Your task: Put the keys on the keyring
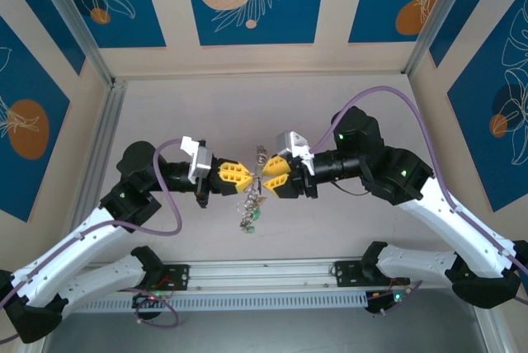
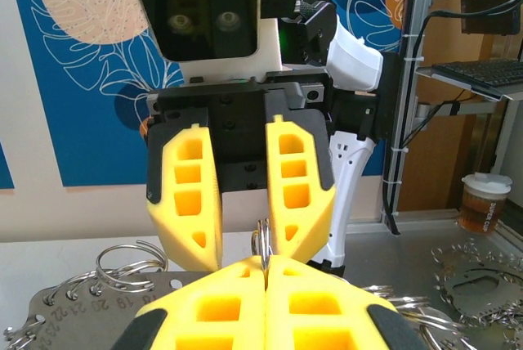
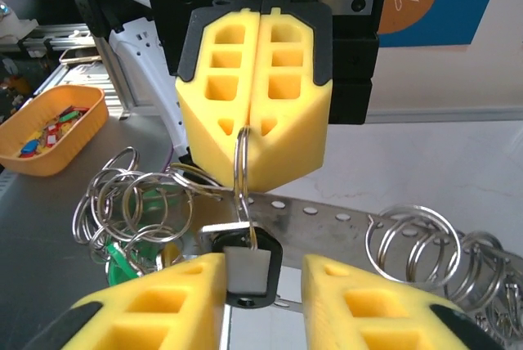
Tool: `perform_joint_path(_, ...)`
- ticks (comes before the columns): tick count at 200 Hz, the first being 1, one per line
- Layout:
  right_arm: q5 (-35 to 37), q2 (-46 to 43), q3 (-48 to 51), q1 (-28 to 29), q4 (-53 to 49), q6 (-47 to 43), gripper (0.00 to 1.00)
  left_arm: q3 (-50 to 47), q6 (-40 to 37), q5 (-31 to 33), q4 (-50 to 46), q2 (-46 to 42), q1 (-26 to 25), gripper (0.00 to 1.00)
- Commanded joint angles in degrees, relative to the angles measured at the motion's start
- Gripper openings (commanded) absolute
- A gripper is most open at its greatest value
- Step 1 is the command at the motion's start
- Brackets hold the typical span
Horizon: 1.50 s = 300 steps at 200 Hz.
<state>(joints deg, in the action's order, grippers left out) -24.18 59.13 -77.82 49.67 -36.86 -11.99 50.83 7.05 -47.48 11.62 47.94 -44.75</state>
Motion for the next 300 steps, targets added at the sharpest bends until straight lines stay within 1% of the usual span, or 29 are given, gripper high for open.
perform_joint_path(1, -2.61, -2.79, 1.0, -0.47, 0.96, 1.13, 0.35, 0.59, 0.37, -2.22, 3.35, -0.95, 0.03, 0.0)
perform_joint_path(21, -5.14, -3.58, 1.74, -0.67, 1.77, 2.14, 0.4, 0.76, 0.81, -3.21, 3.39, -0.83, 0.06, 0.0)
perform_joint_path(37, -5.8, -3.67, 2.54, -0.73, 3.33, 3.13, 0.43, 0.68, 1.2, -4.16, 3.84, -0.73, 0.04, 0.0)
perform_joint_path(79, -8.67, -1.68, 2.57, -0.78, 6.03, 4.33, 0.42, 0.68, 1.65, -5.85, 4.2, -0.66, 0.1, 0.0)
perform_joint_path(88, -9.43, -1.25, 2.48, -0.84, 6.59, 4.51, 0.4, 0.68, 1.75, -6.0, 4.16, -0.73, 0.02, 0.0)
perform_joint_path(109, -9.95, -0.48, 2.24, -0.85, 7.06, 4.72, 0.31, 0.59, 1.72, -6.13, 4.02, -0.92, 0.02, 0.0)
perform_joint_path(130, -9.83, 0.06, 2.15, -0.83, 7.03, 4.87, 0.27, 0.59, 1.9, -6.38, 4.1, -0.97, 0.04, 0.0)
perform_joint_path(196, -10.15, 0.68, 2.43, -0.81, 6.43, 4.77, 0.0, 0.5, 2.17, -6.39, 4.88, -0.96, 0.05, 0.0)
perform_joint_path(239, -10.1, 2.74, 2.08, -0.82, 6.12, 5.4, 0.0, 0.69, 2.62, -6.57, 5.76, -0.66, 0.04, 0.0)
perform_joint_path(300, -8.14, 5.1, 1.12, -1.1, 6.12, 6.62, 0.0, 0.59, 3.32, -6.83, 6.75, -0.63, 0.02, 0.0)
